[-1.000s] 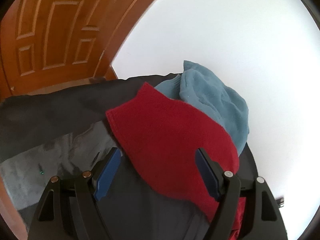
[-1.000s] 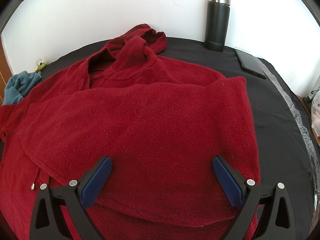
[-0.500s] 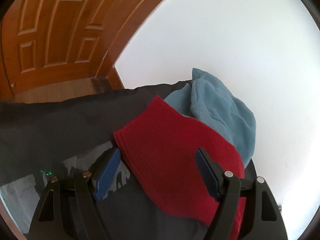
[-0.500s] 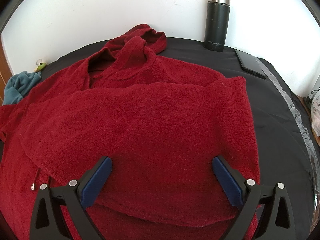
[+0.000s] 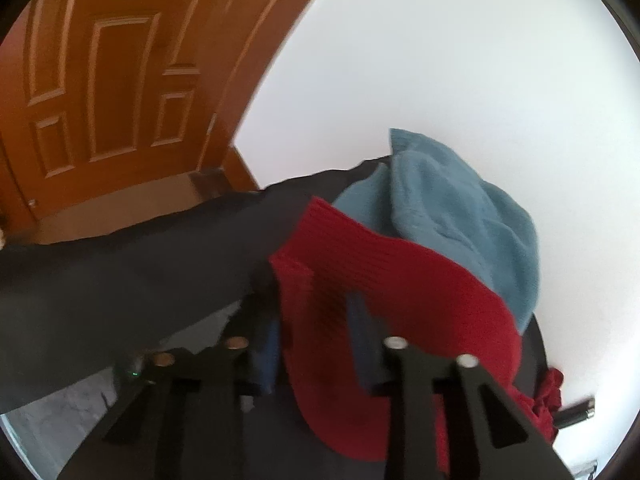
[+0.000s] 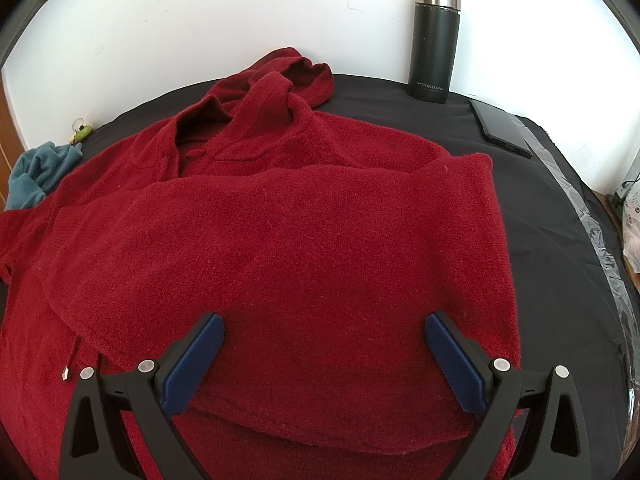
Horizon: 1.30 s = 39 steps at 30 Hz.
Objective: Fold clothes
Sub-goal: 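Move the left tool to the other sleeve cuff and grasp it, then fold the held sleeve across the sweater front and open the left tool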
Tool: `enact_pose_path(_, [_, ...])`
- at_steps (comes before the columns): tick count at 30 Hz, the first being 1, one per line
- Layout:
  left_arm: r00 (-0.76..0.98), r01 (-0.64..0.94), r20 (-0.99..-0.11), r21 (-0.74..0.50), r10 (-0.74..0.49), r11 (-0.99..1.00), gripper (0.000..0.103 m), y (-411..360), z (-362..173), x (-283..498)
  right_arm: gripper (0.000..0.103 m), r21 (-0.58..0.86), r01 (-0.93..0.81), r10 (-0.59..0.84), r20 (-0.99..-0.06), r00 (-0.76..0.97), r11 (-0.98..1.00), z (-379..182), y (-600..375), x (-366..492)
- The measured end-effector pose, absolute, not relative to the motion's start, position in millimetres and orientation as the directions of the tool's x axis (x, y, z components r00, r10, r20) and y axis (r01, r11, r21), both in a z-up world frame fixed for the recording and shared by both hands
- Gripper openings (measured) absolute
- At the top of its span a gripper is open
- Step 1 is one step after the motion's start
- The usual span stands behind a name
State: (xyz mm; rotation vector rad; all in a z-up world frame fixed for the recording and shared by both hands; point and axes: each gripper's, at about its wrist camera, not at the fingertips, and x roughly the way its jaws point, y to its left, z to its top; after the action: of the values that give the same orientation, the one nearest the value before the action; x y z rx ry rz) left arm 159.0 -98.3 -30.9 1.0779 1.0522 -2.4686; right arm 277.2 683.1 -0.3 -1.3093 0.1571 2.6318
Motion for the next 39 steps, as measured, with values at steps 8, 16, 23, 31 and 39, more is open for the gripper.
enact_pose_path(8, [-0.68,0.524,-0.733,-0.508,0.024,-0.684,0.007,-103,-33,161,0.102,0.007,-0.223,0.129,-0.798,-0.588,-0.975,0,683,278])
enact_pose_path(16, [-0.747,0.478,-0.665,-0.528,-0.009,-0.702,0.007,-92,9,180,0.102,0.006,-0.224,0.13,-0.798,-0.588,-0.975,0,682,277])
enact_pose_path(23, [-0.822,0.325,-0.57,-0.503,0.025,-0.801,0.007,-43,72,188,0.102,0.002,-0.224,0.133,-0.799,-0.587,-0.975,0,682,277])
enact_pose_path(31, [-0.833,0.075,-0.512,-0.481,0.21,-0.873,0.007,65,108,180,0.102,-0.003,-0.225,0.138,-0.799,-0.585,-0.974,-1,681,277])
enact_pose_path(39, [-0.75,-0.163,-0.508,-0.478,0.423,-0.863,0.007,199,114,168,0.102,-0.008,-0.226,0.142,-0.8,-0.584,-0.974,-1,680,277])
